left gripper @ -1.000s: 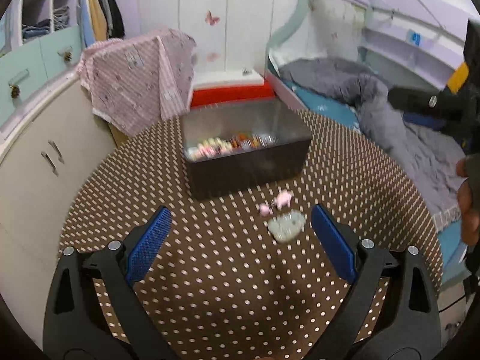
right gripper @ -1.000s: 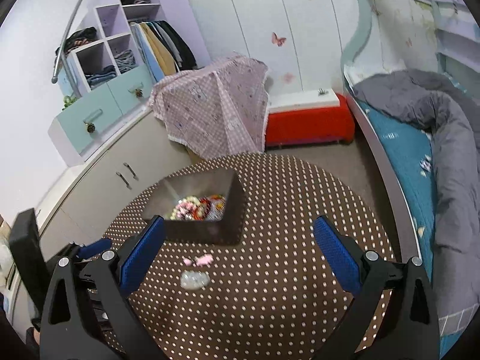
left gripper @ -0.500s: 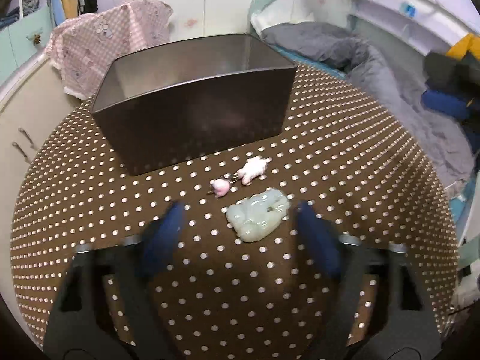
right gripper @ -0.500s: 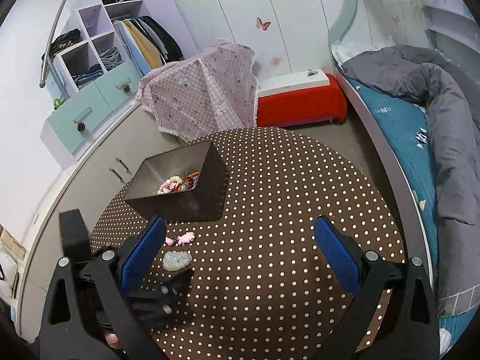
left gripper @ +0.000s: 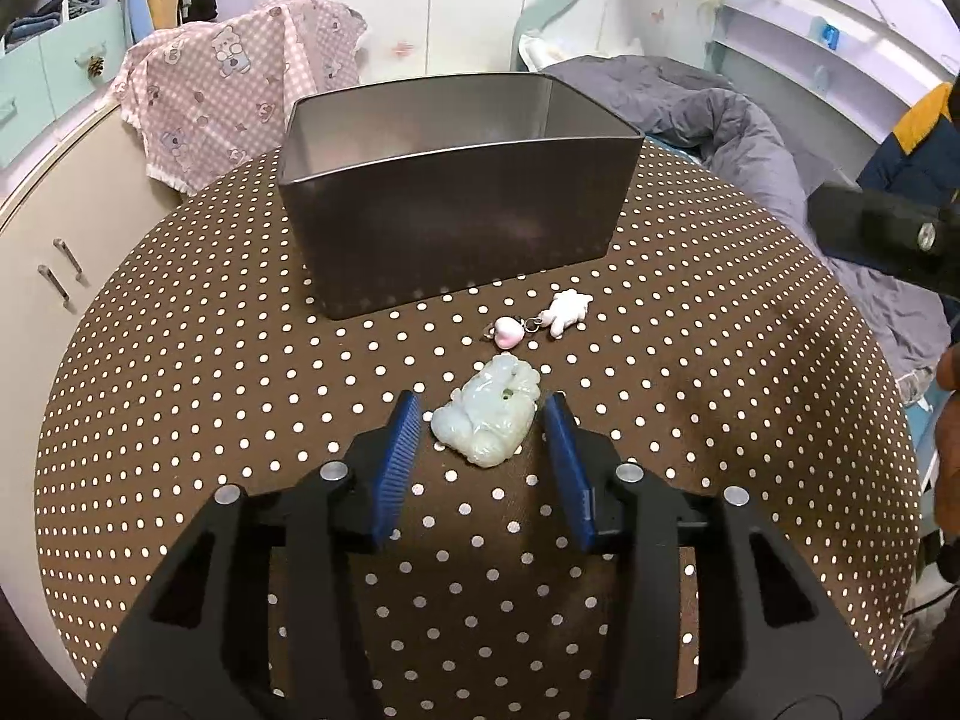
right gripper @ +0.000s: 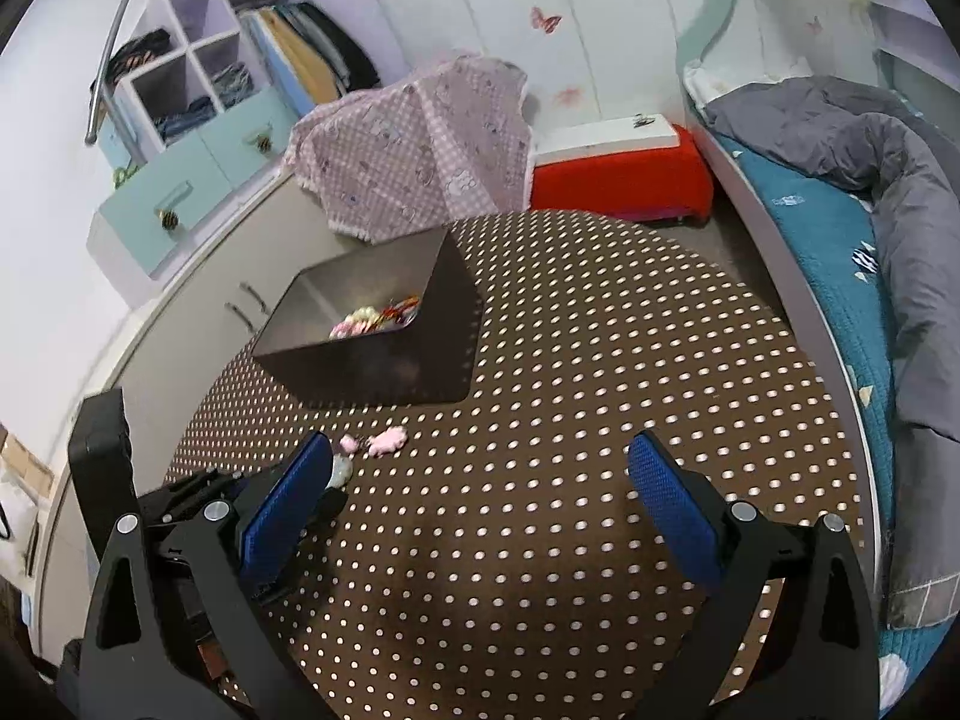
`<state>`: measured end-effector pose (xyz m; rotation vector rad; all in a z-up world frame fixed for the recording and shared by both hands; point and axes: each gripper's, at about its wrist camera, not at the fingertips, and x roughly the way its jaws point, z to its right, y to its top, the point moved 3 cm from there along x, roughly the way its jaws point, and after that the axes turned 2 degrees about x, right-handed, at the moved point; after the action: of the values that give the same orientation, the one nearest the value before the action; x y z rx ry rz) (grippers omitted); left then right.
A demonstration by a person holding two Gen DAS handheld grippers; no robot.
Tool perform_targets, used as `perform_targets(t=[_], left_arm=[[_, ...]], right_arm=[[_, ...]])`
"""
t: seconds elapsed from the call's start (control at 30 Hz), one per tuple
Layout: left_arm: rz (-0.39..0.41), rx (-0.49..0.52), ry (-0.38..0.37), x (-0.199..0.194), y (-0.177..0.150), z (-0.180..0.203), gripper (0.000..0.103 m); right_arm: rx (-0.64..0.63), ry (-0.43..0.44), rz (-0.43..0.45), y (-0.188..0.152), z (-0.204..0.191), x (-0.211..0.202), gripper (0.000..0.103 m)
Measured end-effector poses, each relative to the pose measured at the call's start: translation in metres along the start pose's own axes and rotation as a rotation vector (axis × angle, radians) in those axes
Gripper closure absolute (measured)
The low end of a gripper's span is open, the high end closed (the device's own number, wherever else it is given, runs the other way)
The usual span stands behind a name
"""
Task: Organize jewelry
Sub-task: 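Lower the left tool and grasp the pale jade pendant, then grasp the pink bunny charm with the right tool while the left tool holds the jade pendant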
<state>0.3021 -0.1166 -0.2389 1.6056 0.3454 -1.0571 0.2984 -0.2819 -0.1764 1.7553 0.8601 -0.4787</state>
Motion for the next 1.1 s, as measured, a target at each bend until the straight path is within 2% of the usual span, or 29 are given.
perform_targets(t=[0.1, 0.17, 0.3, 0.37, 0.43, 0.5, 0.57, 0.63, 0.67, 0.7, 0.73, 0.8, 0.83, 1.1], left_arm=[[0.005, -0.015, -0.022, -0.001, 0.000, -0.006, 0.069], [0.007, -0.028, -0.037, -0.001, 0.001, -0.014, 0.069], [0.012, -0.052, 0.007, -0.007, -0.005, -0.029, 0.069], [0.014, -0.067, 0.031, -0.010, -0.008, -0.037, 0.069], [0.013, -0.088, 0.043, -0.013, -0.011, -0.045, 0.069], [0.013, -0.098, 0.043, -0.013, -0.012, -0.050, 0.068], [0.011, -0.098, 0.041, -0.013, -0.012, -0.051, 0.065], [0.009, -0.078, 0.035, -0.011, -0.011, -0.047, 0.057], [0.007, -0.070, 0.038, -0.011, -0.010, -0.046, 0.056], [0.005, -0.061, 0.046, -0.009, -0.009, -0.044, 0.056], [0.005, -0.058, 0.043, -0.008, -0.009, -0.043, 0.056], [0.007, -0.061, 0.035, -0.009, -0.009, -0.043, 0.060], [0.010, -0.064, 0.030, -0.009, -0.009, -0.044, 0.068], [0.018, -0.090, -0.007, -0.014, -0.011, -0.049, 0.069]], right_arm=[[-0.047, -0.004, -0.030, -0.003, -0.011, 0.013, 0.008], [-0.084, -0.010, -0.045, -0.004, -0.021, 0.023, 0.008], [-0.176, -0.015, -0.073, -0.003, -0.044, 0.044, 0.009], [-0.232, -0.018, -0.096, -0.005, -0.058, 0.059, 0.014], [-0.277, -0.023, -0.115, -0.006, -0.068, 0.073, 0.022], [-0.321, -0.037, -0.142, -0.010, -0.076, 0.087, 0.043], [-0.381, -0.070, -0.163, -0.018, -0.082, 0.100, 0.056], [-0.421, -0.081, -0.140, -0.023, -0.086, 0.100, 0.063], [-0.412, -0.073, -0.141, -0.024, -0.085, 0.098, 0.072], [-0.411, -0.079, -0.139, -0.024, -0.083, 0.096, 0.087], [-0.409, -0.080, -0.138, -0.025, -0.080, 0.095, 0.090], [-0.388, -0.064, -0.138, -0.026, -0.074, 0.091, 0.090], [-0.382, -0.063, -0.137, -0.027, -0.072, 0.088, 0.090], [-0.350, -0.035, -0.117, -0.032, -0.069, 0.065, 0.090]])
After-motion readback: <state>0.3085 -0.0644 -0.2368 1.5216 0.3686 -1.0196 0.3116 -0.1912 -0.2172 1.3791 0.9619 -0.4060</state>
